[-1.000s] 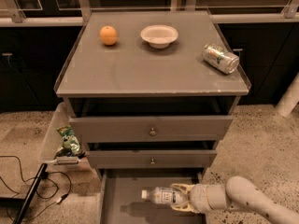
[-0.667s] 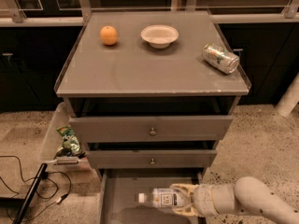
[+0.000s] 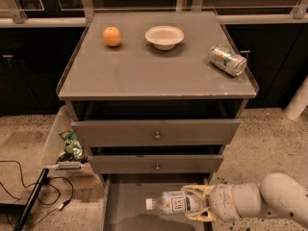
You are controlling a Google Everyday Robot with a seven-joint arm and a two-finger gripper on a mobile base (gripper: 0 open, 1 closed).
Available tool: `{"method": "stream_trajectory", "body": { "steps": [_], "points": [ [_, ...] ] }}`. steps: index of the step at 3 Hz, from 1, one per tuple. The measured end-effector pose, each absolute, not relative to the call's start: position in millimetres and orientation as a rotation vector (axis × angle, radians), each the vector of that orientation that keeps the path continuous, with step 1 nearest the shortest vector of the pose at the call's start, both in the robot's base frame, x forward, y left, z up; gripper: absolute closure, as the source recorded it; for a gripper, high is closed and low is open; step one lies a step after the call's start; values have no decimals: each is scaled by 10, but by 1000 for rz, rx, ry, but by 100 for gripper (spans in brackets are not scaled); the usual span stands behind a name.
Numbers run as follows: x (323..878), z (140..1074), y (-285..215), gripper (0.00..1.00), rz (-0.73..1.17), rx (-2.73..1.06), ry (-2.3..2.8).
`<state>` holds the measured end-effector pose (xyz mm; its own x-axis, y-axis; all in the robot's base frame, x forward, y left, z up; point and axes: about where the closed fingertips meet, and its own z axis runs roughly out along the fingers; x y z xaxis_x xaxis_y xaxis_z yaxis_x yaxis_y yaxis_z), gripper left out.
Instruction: Pick blue plastic bottle from bottom drawer and place on counter
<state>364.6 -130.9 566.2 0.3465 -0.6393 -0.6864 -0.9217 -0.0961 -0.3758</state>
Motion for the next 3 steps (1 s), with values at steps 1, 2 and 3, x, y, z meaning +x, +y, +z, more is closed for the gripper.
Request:
{"method": "stream_trajectory", "body": {
  "steps": [1, 2, 3],
  "points": [
    [3748, 5779, -1387, 100, 440, -1801, 1384],
    [3901, 6001, -1403, 100, 428, -1813, 1363],
    [4305, 6637, -1312, 100, 461, -1895, 1242]
  ]
}}
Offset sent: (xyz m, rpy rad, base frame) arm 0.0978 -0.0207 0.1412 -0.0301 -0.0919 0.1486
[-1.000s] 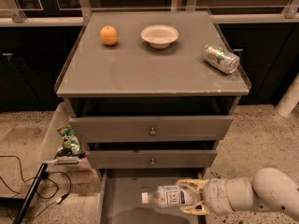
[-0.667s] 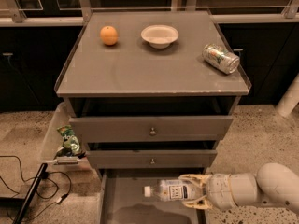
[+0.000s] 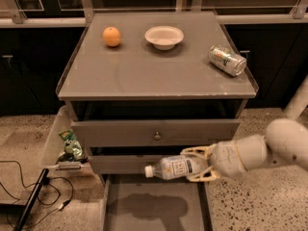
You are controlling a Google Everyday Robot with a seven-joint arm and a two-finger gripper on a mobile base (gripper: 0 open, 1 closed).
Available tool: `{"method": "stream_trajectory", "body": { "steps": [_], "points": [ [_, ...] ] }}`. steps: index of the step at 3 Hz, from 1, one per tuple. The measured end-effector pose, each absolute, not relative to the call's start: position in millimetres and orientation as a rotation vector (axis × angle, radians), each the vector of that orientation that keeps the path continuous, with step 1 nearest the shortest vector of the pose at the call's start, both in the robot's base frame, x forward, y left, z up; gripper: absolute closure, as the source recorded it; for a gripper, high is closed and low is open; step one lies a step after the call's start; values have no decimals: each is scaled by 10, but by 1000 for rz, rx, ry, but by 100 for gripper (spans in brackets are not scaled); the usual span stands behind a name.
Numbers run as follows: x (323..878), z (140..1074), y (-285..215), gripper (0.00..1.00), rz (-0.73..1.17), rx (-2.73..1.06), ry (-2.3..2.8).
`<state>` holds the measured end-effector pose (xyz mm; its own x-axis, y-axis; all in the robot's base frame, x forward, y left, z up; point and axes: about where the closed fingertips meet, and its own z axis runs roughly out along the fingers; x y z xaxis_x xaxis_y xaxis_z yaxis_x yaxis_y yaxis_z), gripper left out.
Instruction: Pick blue plastic bottle from bottom drawer and place on counter
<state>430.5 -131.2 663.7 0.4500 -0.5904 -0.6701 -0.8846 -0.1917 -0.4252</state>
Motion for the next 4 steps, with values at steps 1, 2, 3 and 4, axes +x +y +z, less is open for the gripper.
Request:
{"method": "stream_trajectory", "body": {
  "steps": [1, 2, 3, 4],
  "points": [
    [4641, 7244, -1307, 100, 494, -1952, 1167],
    [4944, 7877, -1498, 100, 446, -1928, 1119],
    [5086, 8093, -1616, 100, 389, -1899, 1111],
    [5086, 8093, -1616, 100, 389, -1899, 1111]
  ]
}}
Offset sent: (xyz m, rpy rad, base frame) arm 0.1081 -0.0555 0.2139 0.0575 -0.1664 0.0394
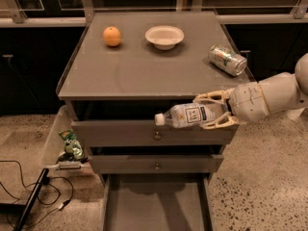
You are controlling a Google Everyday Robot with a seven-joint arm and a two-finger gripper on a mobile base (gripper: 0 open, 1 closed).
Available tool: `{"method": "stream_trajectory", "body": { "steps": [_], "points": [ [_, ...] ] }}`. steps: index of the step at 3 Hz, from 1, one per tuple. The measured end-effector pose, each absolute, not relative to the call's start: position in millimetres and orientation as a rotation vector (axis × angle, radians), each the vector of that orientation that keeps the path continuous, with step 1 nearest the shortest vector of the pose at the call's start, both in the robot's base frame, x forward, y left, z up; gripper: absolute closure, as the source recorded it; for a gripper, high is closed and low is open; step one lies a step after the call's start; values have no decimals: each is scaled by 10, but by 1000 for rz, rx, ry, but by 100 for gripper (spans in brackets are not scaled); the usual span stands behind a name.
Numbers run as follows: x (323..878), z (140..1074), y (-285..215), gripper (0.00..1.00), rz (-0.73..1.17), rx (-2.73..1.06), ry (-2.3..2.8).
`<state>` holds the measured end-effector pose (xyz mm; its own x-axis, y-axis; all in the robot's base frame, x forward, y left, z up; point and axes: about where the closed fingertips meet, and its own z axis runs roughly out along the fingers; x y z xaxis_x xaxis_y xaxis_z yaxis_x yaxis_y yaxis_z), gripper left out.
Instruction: Pick blue plastic bottle from bottom drawer and place on counter
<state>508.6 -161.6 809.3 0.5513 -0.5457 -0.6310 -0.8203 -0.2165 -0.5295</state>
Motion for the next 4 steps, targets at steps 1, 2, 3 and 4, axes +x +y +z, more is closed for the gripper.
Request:
{"method": "stream_trajectory", "body": {
  "steps": [1, 2, 3, 4],
  "points": [
    [5127, 8258, -1472, 100, 386, -1959, 1041],
    [5258, 8684, -1191, 100, 371, -2062, 932],
    [5475, 9120, -793, 100, 411, -2141, 811],
    [5776, 9273, -415, 100, 469, -2119, 785]
  ]
}}
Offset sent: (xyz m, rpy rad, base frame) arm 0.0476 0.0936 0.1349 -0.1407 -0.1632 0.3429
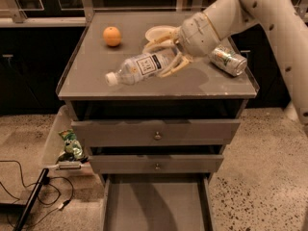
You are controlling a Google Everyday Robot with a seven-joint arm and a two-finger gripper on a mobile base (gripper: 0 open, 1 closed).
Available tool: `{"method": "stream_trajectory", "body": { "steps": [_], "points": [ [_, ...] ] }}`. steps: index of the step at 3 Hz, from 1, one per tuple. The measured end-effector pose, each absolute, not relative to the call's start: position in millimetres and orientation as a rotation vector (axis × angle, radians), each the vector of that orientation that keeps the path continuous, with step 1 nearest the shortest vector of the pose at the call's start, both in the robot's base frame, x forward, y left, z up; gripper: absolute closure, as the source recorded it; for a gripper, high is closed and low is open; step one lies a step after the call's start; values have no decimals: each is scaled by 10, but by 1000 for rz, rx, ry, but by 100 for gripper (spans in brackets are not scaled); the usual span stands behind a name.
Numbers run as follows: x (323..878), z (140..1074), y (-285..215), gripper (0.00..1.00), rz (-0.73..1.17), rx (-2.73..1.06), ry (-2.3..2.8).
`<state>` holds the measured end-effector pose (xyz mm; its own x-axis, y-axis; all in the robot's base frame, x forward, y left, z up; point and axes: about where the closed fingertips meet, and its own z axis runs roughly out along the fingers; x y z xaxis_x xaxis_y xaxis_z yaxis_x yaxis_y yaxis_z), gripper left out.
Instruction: Pick blue plastic bottle from bottom drawer and place on counter
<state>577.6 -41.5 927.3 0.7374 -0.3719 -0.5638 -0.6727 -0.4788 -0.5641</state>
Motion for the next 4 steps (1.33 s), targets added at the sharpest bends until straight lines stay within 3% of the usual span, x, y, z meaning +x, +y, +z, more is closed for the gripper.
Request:
{"method": "stream_trajectory", "body": {
  "steps": [1, 2, 4],
  "points": [
    [6107, 9022, -441, 100, 523, -2016, 947],
    [6298, 8754, -797, 100, 518, -1880, 1159],
    [6439, 8752, -1086, 100, 424, -1739, 1344]
  ]
}}
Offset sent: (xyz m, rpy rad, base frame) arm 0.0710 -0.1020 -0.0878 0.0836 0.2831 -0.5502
